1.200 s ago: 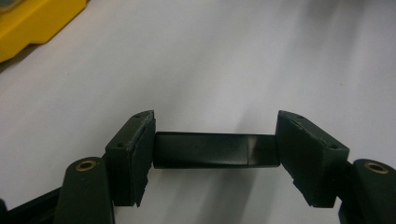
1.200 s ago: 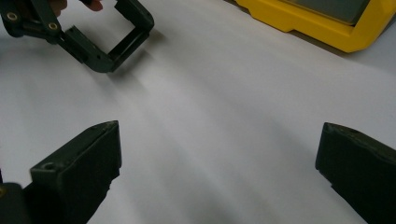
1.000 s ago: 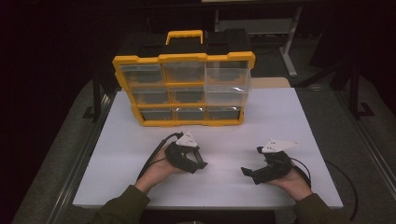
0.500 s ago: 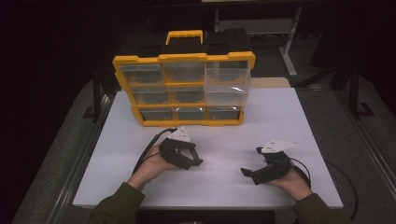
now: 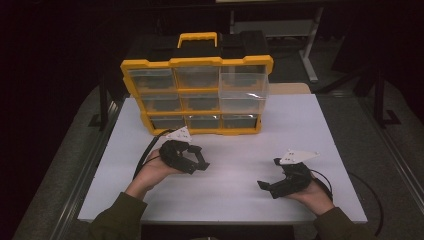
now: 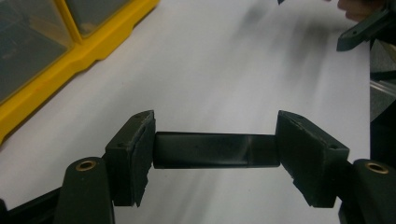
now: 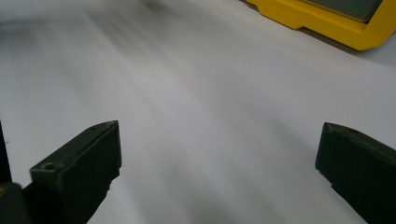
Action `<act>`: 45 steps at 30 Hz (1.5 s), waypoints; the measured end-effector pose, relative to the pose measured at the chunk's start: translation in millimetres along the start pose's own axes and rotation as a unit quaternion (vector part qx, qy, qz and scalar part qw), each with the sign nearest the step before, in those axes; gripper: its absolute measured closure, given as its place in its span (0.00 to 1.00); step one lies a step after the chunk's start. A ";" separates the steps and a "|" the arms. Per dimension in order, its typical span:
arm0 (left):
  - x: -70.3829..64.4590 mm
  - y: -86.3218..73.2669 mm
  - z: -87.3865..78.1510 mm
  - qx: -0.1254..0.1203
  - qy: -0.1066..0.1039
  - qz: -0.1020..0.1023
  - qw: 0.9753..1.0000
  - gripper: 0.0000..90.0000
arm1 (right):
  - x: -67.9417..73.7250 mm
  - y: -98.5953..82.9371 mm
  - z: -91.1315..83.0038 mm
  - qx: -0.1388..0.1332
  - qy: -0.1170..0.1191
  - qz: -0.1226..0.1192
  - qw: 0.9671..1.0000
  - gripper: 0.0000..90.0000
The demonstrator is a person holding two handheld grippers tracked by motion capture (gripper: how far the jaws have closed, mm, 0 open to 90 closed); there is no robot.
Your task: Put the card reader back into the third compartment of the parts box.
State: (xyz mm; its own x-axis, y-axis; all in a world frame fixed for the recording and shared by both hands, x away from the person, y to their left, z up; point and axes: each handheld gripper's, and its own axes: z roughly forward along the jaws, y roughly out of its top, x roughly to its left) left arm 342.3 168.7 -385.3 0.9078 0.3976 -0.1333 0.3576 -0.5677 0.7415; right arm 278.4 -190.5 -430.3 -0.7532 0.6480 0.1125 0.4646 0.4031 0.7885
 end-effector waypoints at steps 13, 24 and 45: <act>6.2 13.5 -20.3 -0.019 -0.013 -0.004 1.000 0.34 | 0.2 0.5 0.3 -0.002 0.003 0.000 1.000 0.00; 9.1 36.5 -35.7 -0.034 -0.021 0.004 0.999 0.34 | -0.7 0.7 0.9 -0.002 0.004 -0.001 1.000 0.00; 16.6 83.6 -75.6 -0.061 -0.045 0.025 0.997 0.34 | -0.1 0.7 0.9 -0.001 0.002 0.000 1.000 0.00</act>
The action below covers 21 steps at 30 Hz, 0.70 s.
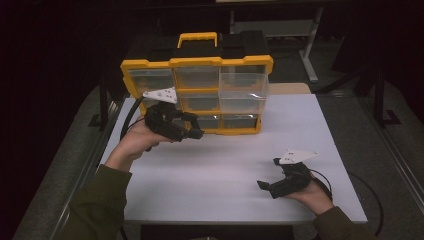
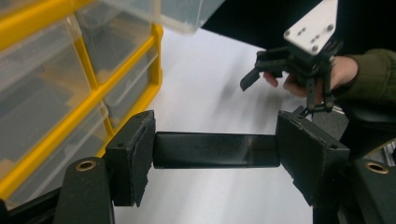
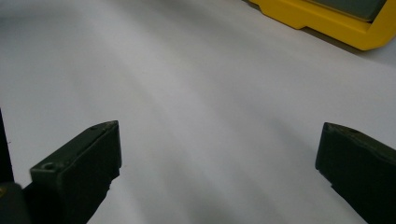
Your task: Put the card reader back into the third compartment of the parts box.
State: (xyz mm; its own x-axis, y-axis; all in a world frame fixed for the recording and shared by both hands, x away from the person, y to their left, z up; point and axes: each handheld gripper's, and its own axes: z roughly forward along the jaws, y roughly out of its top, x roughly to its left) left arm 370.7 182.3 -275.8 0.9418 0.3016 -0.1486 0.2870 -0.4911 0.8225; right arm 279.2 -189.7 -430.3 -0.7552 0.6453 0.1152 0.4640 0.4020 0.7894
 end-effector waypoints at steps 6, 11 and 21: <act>2.7 14.9 -7.3 -0.007 -0.003 0.004 1.000 0.34 | 0.1 -0.1 -0.3 -0.001 0.000 0.001 1.000 0.00; 4.5 29.0 -15.6 -0.011 -0.006 0.008 1.000 0.34 | 0.0 0.0 -0.2 0.000 0.000 0.001 1.000 0.00; 2.9 68.9 -36.1 -0.015 -0.008 0.029 0.999 0.34 | 0.1 0.0 0.0 0.001 0.000 0.000 1.000 0.00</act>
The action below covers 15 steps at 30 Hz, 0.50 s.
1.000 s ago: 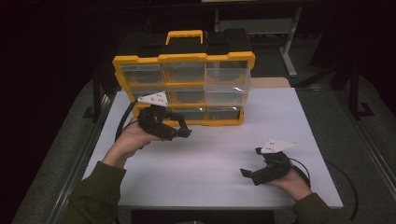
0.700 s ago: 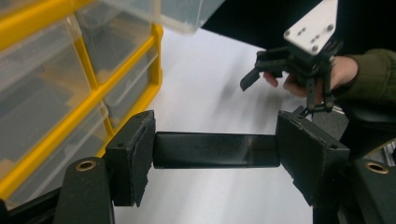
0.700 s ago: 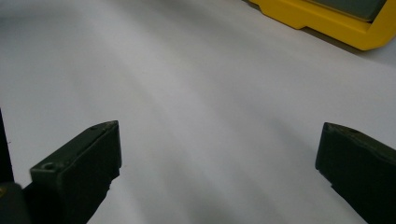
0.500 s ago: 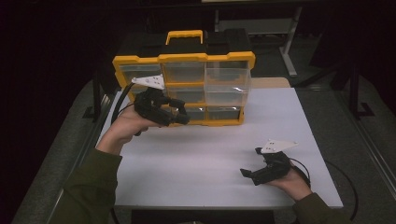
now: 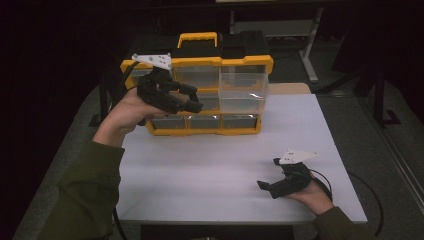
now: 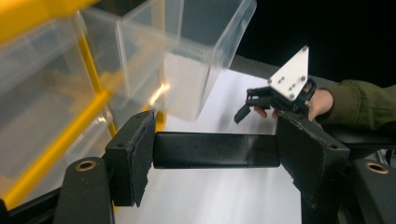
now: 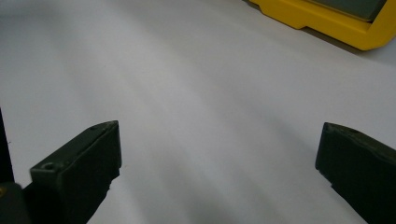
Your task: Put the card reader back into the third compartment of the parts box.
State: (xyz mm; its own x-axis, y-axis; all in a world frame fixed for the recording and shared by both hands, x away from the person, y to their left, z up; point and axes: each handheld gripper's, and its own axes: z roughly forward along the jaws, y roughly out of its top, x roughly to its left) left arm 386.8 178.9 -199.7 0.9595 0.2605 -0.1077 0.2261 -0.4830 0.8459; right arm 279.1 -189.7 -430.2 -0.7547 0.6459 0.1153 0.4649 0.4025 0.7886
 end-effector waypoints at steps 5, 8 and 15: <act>-1.1 14.8 -3.5 0.005 0.004 0.011 1.000 0.34 | 0.0 0.0 -0.1 0.000 0.000 0.000 1.000 0.00; -0.6 28.5 -3.5 0.009 0.004 0.019 1.000 0.34 | 0.2 -0.1 0.0 0.001 0.000 0.001 1.000 0.00; -0.9 47.9 1.1 0.007 0.004 0.026 1.000 0.34 | 0.1 -0.1 -0.1 0.001 0.000 0.001 1.000 0.00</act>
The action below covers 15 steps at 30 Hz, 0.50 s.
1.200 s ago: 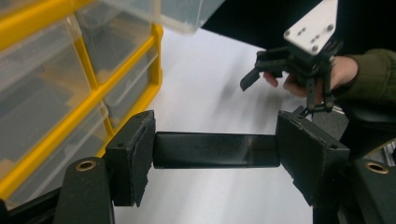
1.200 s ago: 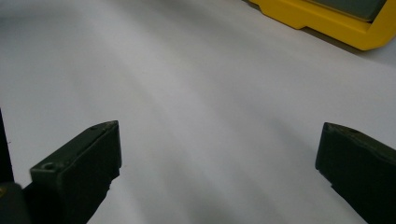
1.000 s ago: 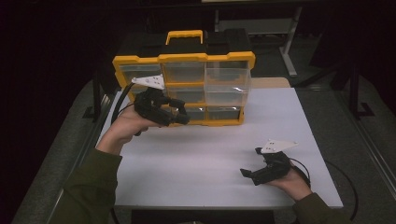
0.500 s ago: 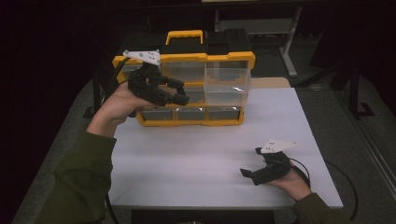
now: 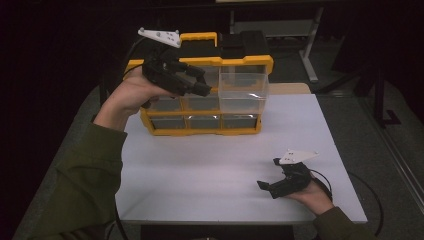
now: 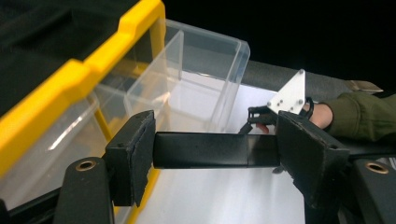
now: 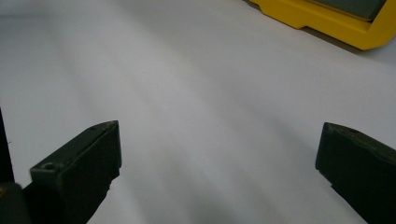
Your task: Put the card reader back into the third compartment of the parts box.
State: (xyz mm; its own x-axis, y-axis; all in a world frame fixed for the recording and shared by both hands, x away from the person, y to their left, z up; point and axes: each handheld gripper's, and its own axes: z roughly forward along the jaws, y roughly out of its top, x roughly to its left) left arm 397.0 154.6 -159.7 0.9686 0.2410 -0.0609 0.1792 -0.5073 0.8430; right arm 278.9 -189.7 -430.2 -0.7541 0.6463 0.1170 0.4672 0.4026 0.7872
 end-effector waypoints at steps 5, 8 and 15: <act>3.5 12.9 6.9 -0.001 -0.002 0.004 1.000 0.34 | 0.0 -0.1 0.0 0.000 0.001 0.000 1.000 0.00; 6.8 19.5 14.4 0.003 -0.003 0.003 1.000 0.34 | -0.1 -0.1 0.0 -0.001 0.002 0.000 1.000 0.00; 12.0 29.6 38.2 0.019 -0.007 0.000 1.000 0.34 | 0.2 -0.3 -0.1 0.000 0.003 0.001 1.000 0.00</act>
State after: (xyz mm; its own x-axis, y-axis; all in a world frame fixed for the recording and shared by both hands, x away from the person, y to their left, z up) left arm 420.4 110.9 -156.0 0.9709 0.2293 -0.0695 0.1860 -0.5389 0.8216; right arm 278.5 -189.8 -430.4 -0.7559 0.6432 0.1221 0.4683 0.4009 0.7873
